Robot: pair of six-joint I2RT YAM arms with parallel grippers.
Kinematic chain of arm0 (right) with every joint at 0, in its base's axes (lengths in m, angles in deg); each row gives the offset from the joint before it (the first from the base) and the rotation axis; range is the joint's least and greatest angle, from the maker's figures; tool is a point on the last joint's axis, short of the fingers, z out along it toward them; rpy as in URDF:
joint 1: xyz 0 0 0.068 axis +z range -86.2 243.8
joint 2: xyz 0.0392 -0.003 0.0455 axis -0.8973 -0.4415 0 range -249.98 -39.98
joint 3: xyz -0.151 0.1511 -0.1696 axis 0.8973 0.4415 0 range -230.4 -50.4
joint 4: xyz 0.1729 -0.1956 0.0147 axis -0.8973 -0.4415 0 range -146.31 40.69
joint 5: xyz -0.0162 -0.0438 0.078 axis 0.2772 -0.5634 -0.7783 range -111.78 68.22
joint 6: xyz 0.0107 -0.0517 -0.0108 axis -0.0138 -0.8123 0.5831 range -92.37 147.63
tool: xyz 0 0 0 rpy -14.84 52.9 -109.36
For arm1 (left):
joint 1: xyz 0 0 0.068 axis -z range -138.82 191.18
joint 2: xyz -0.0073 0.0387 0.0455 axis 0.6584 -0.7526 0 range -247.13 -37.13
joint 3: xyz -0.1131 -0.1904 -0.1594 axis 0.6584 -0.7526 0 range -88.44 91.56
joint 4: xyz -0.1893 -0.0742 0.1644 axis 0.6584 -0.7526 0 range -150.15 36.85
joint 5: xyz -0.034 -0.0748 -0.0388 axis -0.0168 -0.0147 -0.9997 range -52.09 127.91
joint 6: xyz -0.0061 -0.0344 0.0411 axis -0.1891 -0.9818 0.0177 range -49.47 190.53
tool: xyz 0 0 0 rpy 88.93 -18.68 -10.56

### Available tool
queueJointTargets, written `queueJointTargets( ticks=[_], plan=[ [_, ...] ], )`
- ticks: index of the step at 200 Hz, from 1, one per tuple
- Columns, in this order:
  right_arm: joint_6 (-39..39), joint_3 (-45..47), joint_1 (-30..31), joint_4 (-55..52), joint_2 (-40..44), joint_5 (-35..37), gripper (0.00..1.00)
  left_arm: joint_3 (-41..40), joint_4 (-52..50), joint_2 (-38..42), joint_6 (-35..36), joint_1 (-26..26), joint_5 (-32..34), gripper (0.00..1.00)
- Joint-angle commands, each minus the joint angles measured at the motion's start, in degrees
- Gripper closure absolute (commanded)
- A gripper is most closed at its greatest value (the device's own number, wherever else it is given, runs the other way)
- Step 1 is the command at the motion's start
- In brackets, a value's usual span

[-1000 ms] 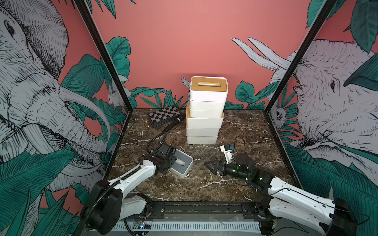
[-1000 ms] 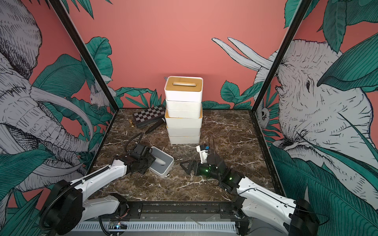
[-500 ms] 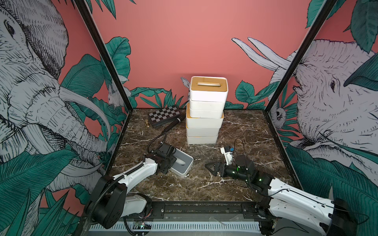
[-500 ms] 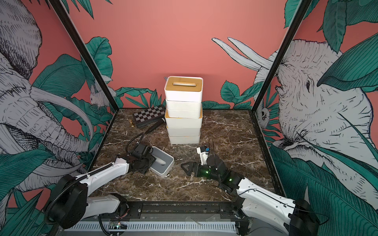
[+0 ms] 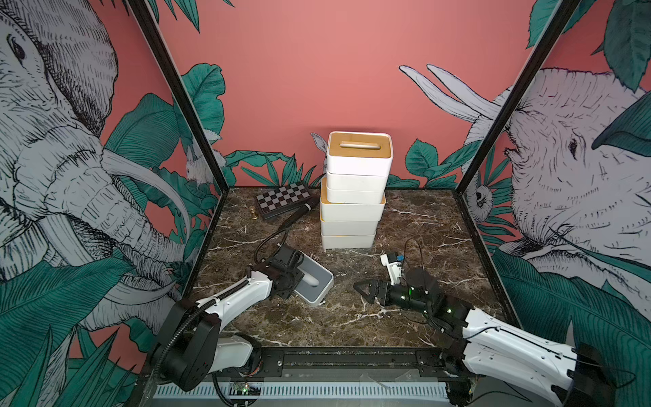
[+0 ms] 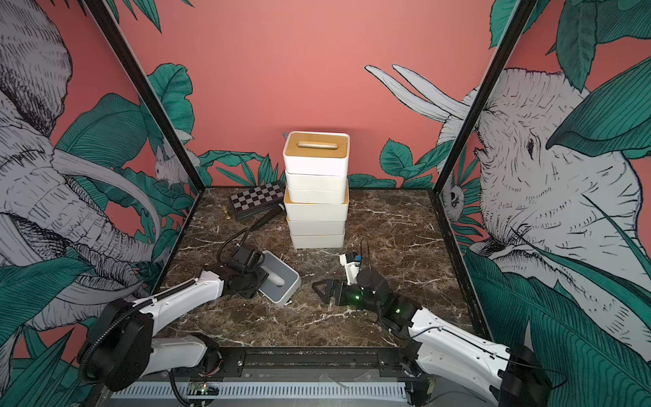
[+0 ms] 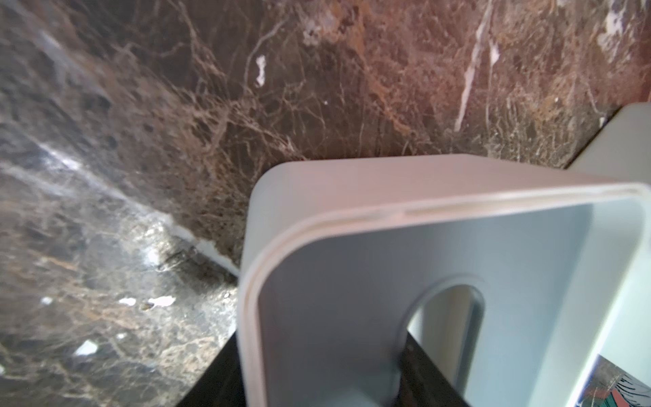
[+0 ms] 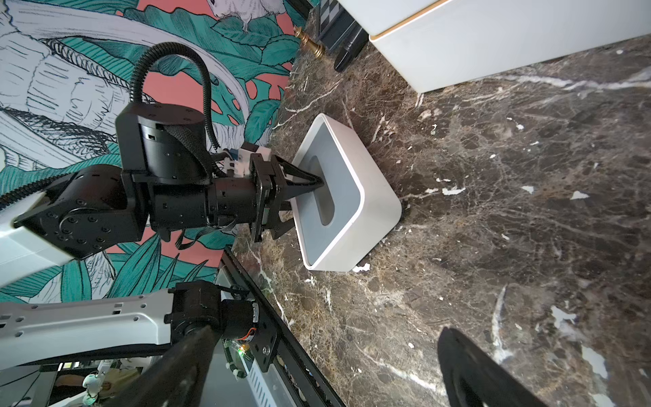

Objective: Stack the tissue boxes
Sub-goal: Pick up the tissue box from the center of the board.

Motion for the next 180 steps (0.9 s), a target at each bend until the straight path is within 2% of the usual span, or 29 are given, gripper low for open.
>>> queueJointTargets(
  ticks=[1, 31, 82, 156, 180],
  plan=[
    [-0.78, -0.14, 0.37, 1.40, 0.34, 0.63, 0.01, -0.34, -1.50, 2.10, -1.72, -0.21, -0.07, 0.47],
    [-1.13, 0.27, 0.41, 3.18, -0.85, 0.96, 0.01, -0.81, -1.89, 6.15, -2.91, -0.28, -0.31, 0.50],
    [-3.42, 1.69, 1.67, 13.23, -5.91, 1.23, 0.01, -3.35, -2.43, 14.75, -6.98, -0.27, 1.62, 0.52],
    [-13.66, 0.13, 10.12, 31.96, -18.08, 4.86, 0.01, -1.96, -4.80, 23.93, -10.57, -0.32, 2.60, 0.54],
    [-14.06, -0.81, 11.58, 37.85, -23.36, 7.15, 0.01, -1.66, -5.10, 26.65, -11.75, -0.31, 2.92, 0.54]
  ],
)
